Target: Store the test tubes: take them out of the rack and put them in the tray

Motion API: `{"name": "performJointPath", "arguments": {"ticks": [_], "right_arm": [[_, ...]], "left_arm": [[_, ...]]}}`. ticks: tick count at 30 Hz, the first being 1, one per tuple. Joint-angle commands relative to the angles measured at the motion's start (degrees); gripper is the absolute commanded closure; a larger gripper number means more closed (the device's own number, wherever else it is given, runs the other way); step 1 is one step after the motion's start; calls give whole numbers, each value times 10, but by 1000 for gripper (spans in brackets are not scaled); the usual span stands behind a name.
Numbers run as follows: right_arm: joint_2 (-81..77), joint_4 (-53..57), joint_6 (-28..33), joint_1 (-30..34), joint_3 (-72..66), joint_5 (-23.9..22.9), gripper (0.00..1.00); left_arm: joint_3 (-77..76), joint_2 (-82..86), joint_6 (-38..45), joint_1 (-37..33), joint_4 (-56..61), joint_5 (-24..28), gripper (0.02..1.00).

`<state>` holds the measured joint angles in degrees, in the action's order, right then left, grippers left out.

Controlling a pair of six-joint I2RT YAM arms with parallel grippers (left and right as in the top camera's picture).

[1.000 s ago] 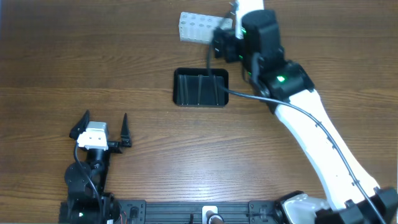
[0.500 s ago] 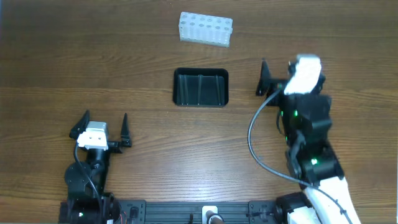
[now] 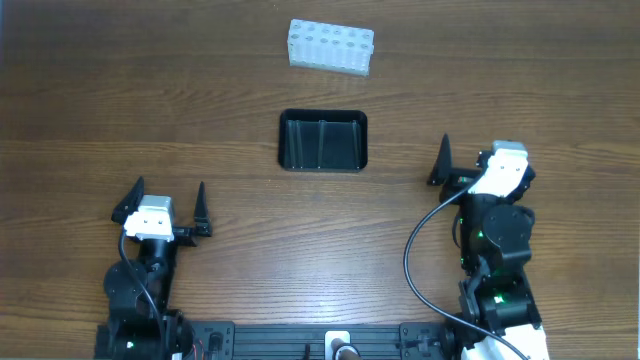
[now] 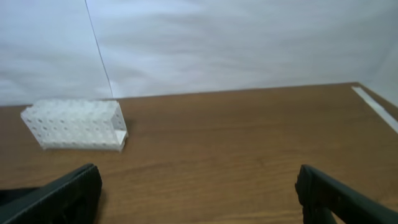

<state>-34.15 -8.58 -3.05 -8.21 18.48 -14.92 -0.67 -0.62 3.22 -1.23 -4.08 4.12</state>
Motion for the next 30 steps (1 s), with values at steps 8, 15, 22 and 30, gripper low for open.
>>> {"name": "performJointPath", "arguments": {"ticks": [8,15,22,30], "right_arm": [[48,-132,35,16,-137,17,7],[115,-116,35,34,-182,16,9],[202,-24,35,60,-182,19,7],[295,69,36,63,-182,20,9]], "left_arm": [[3,5,-7,2,0,6,18],[3,5,-7,2,0,5,18],[3,5,-7,2,0,5,18],[3,5,-7,2,0,5,18]]}}
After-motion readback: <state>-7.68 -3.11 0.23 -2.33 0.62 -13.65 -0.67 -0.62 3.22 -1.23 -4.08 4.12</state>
